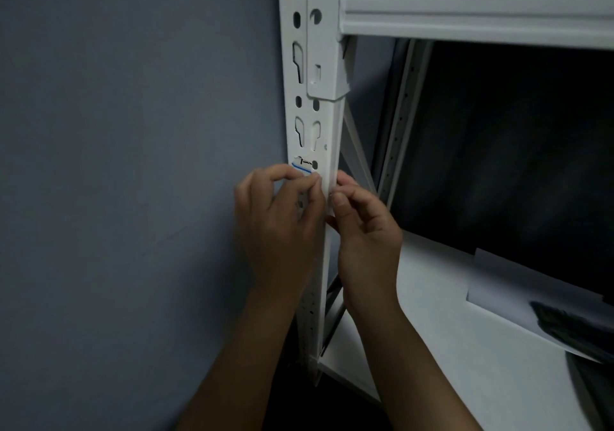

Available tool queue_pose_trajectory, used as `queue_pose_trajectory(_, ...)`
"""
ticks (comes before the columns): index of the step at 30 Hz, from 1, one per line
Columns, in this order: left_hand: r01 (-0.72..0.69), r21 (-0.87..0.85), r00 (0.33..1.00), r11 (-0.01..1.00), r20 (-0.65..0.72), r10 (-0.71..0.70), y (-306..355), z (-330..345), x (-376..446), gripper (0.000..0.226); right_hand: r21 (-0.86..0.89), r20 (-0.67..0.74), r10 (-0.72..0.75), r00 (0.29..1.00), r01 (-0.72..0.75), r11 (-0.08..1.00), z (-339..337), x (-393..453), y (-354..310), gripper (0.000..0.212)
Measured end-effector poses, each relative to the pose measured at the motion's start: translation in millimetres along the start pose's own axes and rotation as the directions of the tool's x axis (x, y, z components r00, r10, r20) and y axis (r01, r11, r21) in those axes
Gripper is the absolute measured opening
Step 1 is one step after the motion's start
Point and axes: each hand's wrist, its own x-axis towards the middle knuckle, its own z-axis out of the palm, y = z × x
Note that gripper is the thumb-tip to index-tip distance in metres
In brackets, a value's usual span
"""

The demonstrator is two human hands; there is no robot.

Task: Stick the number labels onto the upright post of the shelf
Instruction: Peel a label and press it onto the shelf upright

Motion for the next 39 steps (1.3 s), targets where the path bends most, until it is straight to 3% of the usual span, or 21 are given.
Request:
queue_pose_trajectory(12, -0.014, -0.103, 0.994, 0.995, 0.107, 0.025, -12.3, 0.0, 14.3, 0.012, -0.038, -0.034, -0.023, 0.999, 0.022, 0.999, 0.2, 8.4, -0.1, 0.018)
queue_pose_trajectory(28, 0.07, -0.234, 0.997, 0.97, 0.009, -0.07, -9.6, 18.0, 6.6, 0.009, -0.033, -0.066, -0.005, 0.998, 0.002, 0.999, 2.0, 13.0, 5.1, 0.018)
queue_pose_trajectory(31, 0.138, -0.294, 0.99, 0.946, 0.022, -0.137, -7.0, 15.9, 3.7, 0.007, -0.025, -0.058, 0.018, 0.998, -0.019, 1.0, -0.8, 13.1, 4.0, 0.018)
queue_pose_trajectory(39, 0.387, -0.337, 0.916, 0.858, 0.247, -0.317, -1.3, -6.3, 4.9, 0.002, -0.041, -0.002, 0.046, 0.999, -0.046, 0.998, -8.9, 7.6, -4.4, 0.018)
